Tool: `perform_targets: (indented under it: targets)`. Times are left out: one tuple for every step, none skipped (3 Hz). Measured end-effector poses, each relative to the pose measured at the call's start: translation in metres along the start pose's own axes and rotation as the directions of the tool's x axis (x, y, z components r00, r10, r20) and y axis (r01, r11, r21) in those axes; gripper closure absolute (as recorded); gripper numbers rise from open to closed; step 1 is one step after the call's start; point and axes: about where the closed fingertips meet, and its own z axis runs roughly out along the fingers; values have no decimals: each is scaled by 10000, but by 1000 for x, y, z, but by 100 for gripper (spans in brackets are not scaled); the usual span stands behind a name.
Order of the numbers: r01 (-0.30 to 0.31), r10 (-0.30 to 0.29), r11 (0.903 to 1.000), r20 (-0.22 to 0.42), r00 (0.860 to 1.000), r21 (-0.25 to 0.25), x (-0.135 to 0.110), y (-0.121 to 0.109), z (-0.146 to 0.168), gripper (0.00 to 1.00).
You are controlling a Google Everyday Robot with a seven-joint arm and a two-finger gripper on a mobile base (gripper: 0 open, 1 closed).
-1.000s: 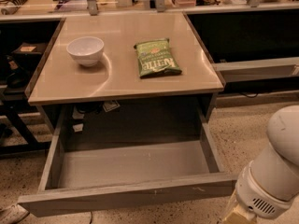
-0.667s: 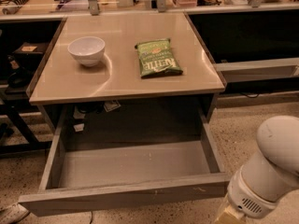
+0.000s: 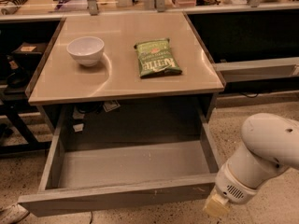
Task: Close top drawer
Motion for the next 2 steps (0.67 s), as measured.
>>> perform_targets:
  targets:
    - [65,-64,10000,184,9998,-29,-12,-11,3,100]
    - [272,-274,9996,291,9992,85,-27,-23,0,100]
